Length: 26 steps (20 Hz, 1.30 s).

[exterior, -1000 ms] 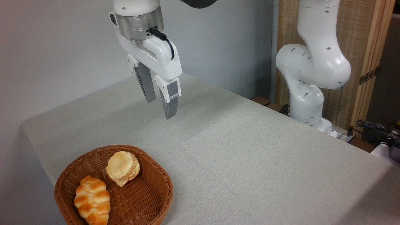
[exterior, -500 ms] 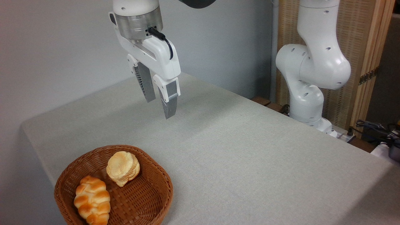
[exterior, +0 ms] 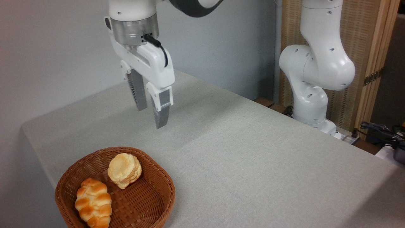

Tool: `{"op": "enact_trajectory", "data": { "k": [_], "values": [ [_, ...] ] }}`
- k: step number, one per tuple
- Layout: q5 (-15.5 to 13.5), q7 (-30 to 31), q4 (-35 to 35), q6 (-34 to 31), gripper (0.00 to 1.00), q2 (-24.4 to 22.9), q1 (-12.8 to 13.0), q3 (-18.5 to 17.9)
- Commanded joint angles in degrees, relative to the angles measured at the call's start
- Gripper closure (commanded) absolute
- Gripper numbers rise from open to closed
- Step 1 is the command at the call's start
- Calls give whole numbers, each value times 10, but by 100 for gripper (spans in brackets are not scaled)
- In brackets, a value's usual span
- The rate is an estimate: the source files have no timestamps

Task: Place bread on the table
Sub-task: 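Lower the open gripper down onto the round bun in the basket, then close the gripper on the round bun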

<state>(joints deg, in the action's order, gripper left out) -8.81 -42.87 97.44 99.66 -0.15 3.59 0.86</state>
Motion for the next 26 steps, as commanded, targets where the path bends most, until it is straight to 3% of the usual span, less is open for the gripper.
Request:
{"op": "enact_trajectory", "data": {
  "k": [1, 7, 10, 16, 19, 26],
  "values": [
    [-1, -9, 9, 53, 0, 24, 2, 7],
    [-5, 10, 9, 146, 0, 98, 2, 34],
    [-50, 52, 9, 182, 0, 114, 2, 34],
    [-43, 49, 9, 196, 0, 142, 2, 34],
    [-13, 48, 10, 200, 0, 147, 2, 34],
    [-10, 47, 10, 202, 0, 162, 4, 43]
  ]
}}
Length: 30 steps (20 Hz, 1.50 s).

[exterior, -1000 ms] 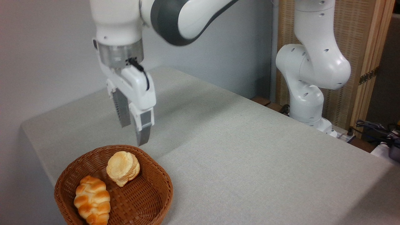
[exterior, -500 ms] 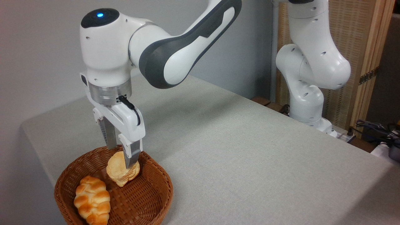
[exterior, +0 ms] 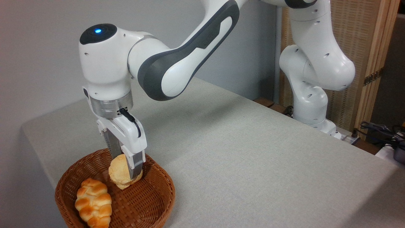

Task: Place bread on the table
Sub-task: 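Close the gripper on the round bun, then lift the round bun out of the basket and carry it over the table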

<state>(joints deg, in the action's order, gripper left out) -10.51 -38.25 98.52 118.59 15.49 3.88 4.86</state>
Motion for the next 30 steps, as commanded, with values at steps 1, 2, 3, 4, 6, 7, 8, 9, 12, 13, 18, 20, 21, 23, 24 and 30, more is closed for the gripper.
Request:
{"op": "enact_trajectory", "data": {
  "k": [1, 2, 3, 4, 6, 7, 8, 9, 12, 13, 18, 20, 21, 23, 24, 30],
  "values": [
    [21, 1, -1, 13, 10, 8, 1, 3],
    [34, 1, -1, 13, 27, 8, 1, 3],
    [36, 1, -2, 14, 46, 8, 1, 4],
    [37, 1, -1, 13, 57, 8, 1, 4],
    [37, 1, -1, 13, 63, 8, 0, 4],
    [37, 1, -2, 13, 63, 7, 0, 4],
    [37, 0, -1, 13, 63, 7, 0, 4],
    [37, 1, -1, 13, 62, 7, -1, 4],
    [37, 1, -2, 13, 61, 6, -1, 4],
    [37, 1, -3, 13, 61, 6, -1, 4],
    [37, 1, -3, 12, 61, 4, -1, 3],
    [37, 1, -2, 12, 61, 3, -2, 4],
    [37, 1, -2, 11, 61, 1, -3, 4],
    [36, 1, -3, 10, 61, -13, -3, 2],
    [37, 0, -3, 9, 61, -21, -3, 2],
    [37, 1, 6, -54, 60, -99, -4, -5]
  ]
}}
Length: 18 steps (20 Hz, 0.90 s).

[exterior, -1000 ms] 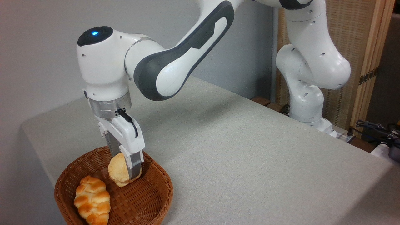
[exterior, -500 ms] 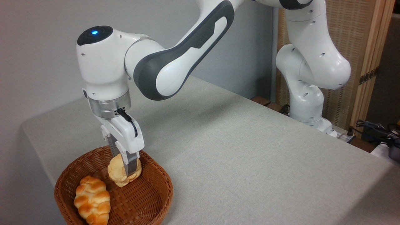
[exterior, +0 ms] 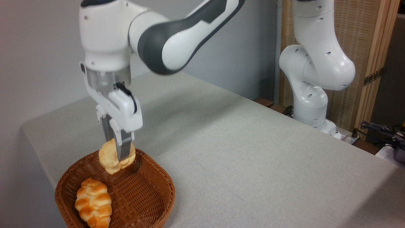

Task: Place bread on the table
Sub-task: 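Lift the round bun out of the basket and carry it over the table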

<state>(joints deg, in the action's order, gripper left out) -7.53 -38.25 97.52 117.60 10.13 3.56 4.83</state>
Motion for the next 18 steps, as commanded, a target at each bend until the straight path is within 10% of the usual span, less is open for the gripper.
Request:
{"op": "enact_trajectory", "data": {
  "k": [1, 8, 10, 18],
  "values": [
    [7, 1, 28, -58, 59, -62, -1, -4],
    [6, 1, 134, -116, 41, -133, 3, 3],
    [6, 8, 150, -118, 0, -132, 15, 4],
    [8, 8, 152, -109, 0, -93, 48, 4]
  ]
}}
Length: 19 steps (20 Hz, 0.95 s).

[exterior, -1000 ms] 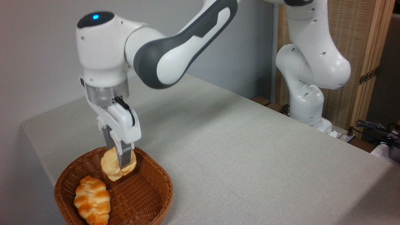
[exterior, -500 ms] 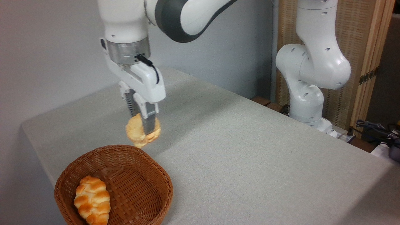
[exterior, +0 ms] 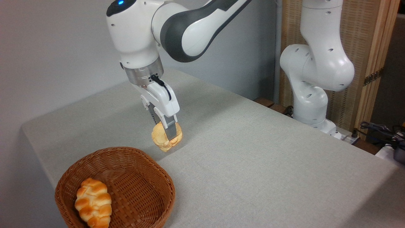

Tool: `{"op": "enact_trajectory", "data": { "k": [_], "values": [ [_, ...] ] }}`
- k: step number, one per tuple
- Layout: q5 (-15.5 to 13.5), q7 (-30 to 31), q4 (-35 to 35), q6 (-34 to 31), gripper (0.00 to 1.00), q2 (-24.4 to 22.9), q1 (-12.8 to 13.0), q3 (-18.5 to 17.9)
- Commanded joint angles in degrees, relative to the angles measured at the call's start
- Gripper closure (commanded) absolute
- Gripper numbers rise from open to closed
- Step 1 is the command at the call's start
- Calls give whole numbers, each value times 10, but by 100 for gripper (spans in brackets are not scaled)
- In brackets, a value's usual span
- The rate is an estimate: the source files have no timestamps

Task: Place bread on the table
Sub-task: 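Lift the round bun out of the basket and carry it over the table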

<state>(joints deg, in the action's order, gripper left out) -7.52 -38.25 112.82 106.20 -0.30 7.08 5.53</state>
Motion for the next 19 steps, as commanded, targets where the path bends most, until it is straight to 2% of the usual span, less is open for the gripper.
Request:
{"op": "enact_trajectory", "data": {
  "k": [1, 8, 15, 17, 19],
  "values": [
    [7, 8, -1, 5, 0, 13, 13, -3],
    [7, 8, -7, 6, 0, 12, 15, -3],
    [21, 6, -74, 9, 0, -3, 9, -17],
    [37, 7, -98, 14, 0, -4, 8, -29],
    [38, 8, -106, 14, 0, -4, 8, -52]
  ]
}}
